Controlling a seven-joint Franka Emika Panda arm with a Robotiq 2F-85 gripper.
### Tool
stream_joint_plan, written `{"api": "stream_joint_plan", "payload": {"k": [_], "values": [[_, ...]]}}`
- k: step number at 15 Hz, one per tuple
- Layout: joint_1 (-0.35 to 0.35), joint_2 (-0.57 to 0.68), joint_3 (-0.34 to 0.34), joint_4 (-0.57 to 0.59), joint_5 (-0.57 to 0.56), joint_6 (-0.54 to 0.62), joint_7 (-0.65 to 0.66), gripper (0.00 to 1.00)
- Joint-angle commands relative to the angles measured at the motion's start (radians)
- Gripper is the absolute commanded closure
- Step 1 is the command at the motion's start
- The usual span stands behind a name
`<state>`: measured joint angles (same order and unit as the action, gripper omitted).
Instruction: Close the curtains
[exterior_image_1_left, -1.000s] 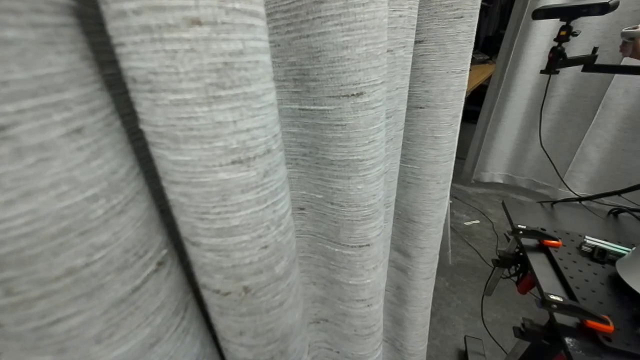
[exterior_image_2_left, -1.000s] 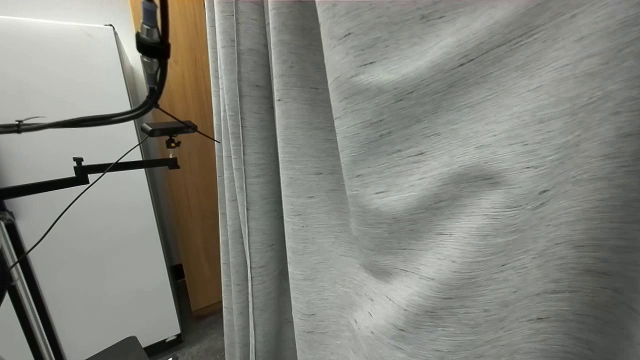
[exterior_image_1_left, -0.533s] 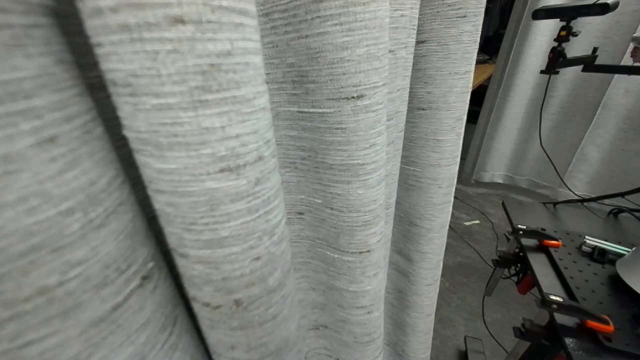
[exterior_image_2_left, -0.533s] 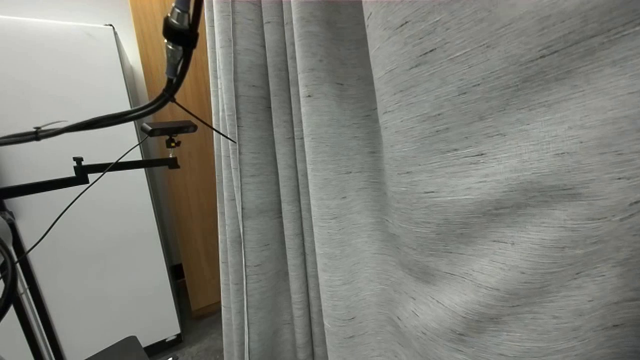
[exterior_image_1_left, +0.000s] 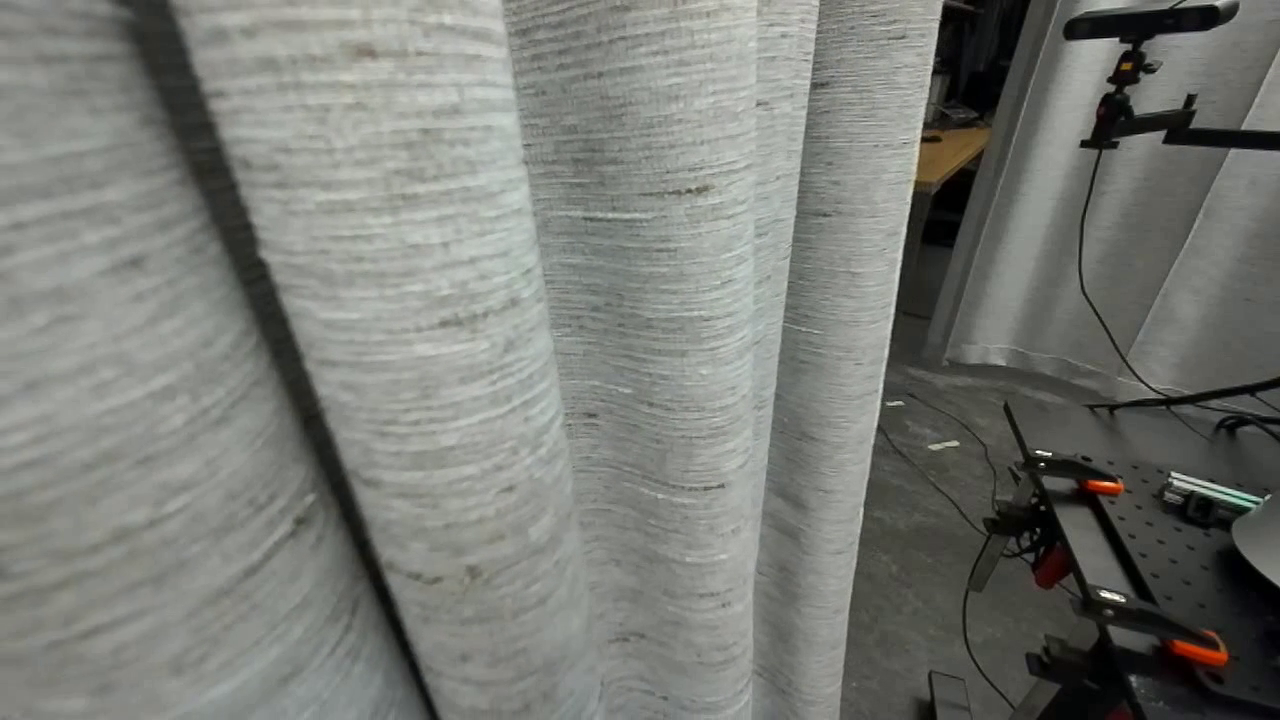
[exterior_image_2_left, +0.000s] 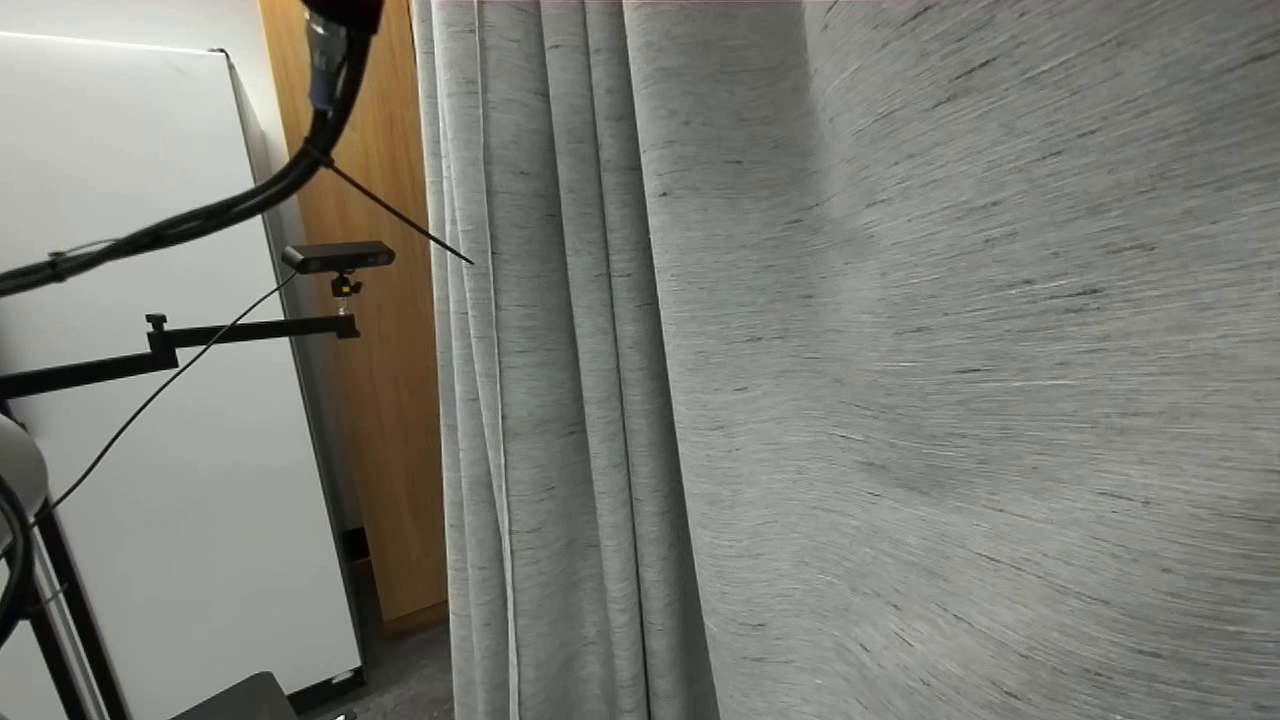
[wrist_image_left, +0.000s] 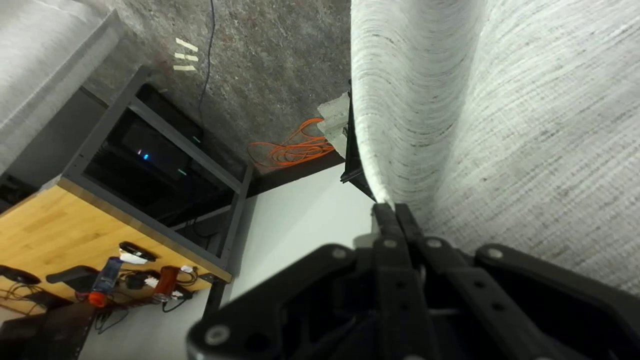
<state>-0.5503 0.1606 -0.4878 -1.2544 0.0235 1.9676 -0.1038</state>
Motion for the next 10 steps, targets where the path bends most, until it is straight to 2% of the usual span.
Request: {"api": "stream_joint_plan", "payload": {"k": [1, 5, 6, 10], "values": [[-0.083, 0.063, -0.012, 0.120, 0.082, -0.080, 0.031, 1.00], [-0.161, 0.093, 0.001, 0.185, 0.124, -0.117, 0.028, 1.00], [-0.141, 0.079, -0.015, 0.159, 0.119, -0.103, 0.030, 1.00], [-0.134, 0.072, -0.004, 0.148, 0.104, -0.100, 0.026, 1.00]]}}
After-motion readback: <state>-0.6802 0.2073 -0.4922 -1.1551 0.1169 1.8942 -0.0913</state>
